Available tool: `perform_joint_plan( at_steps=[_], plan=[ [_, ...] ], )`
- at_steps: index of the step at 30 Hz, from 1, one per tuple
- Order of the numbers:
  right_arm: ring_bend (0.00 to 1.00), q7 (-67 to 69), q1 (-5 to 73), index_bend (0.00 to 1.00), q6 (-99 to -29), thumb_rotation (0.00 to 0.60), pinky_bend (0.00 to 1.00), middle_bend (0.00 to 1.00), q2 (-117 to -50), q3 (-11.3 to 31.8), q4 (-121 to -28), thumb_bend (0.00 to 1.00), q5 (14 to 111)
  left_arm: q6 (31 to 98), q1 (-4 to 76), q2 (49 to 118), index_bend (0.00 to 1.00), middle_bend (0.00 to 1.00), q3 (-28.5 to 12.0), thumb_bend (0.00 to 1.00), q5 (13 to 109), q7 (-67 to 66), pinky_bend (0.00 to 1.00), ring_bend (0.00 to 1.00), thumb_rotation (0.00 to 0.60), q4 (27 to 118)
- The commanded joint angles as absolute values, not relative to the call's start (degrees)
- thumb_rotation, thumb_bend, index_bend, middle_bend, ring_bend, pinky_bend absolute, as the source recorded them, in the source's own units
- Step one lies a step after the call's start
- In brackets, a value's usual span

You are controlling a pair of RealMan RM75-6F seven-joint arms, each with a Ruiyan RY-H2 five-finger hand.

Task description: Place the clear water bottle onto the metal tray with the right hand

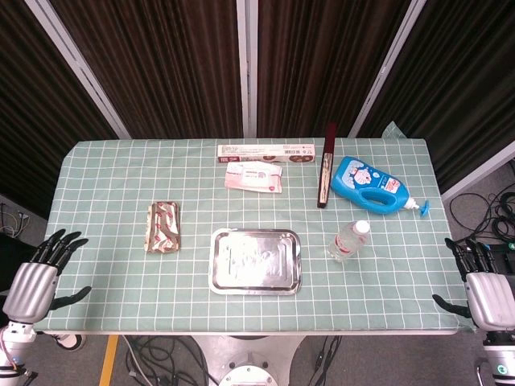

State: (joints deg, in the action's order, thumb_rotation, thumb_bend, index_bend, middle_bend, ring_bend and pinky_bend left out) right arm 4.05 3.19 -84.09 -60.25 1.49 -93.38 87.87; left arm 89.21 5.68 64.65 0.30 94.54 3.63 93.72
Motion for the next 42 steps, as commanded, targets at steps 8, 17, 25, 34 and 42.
perform_joint_plan(
  at_steps=[8,17,25,34,42],
  plan=[
    [0.0,6.8,3.1,0.0,-84.4,0.6,0.0,0.15,-60.2,1.5,-93.3,0.04,88.1,89.7,5.3,64.5,0.24,0.23,0.6,0.14,95.2,3.3,0.19,0.1,0.6,94.2],
    [0.0,27.9,4.2,0.0,-81.7,0.6,0.0,0.15,-62.3,2.7,-88.8,0.0,86.6,89.7,5.3,63.7,0.24,0.23,0.2,0.14,94.6,2.7,0.19,0.1,0.6,94.9],
    [0.0,72.3,8.6,0.0,-75.5,0.6,0.02,0.17,-69.0,5.4,-78.7,0.0,85.2,88.7,5.9,65.3,0.24,0.23,0.0,0.14,94.3,3.0,0.19,0.1,0.6,93.9],
    [0.0,72.1,13.7,0.0,-67.9,0.6,0.03,0.16,-78.4,5.0,-67.7,0.0,85.0,88.1,6.1,65.7,0.24,0.23,-0.2,0.14,93.2,4.7,0.19,0.1,0.6,91.5],
    [0.0,69.4,17.4,0.0,-65.4,0.6,0.03,0.16,-84.3,5.0,-63.7,0.0,86.1,88.2,6.3,65.2,0.24,0.23,-0.6,0.14,92.8,6.1,0.19,0.1,0.6,90.4]
  ],
)
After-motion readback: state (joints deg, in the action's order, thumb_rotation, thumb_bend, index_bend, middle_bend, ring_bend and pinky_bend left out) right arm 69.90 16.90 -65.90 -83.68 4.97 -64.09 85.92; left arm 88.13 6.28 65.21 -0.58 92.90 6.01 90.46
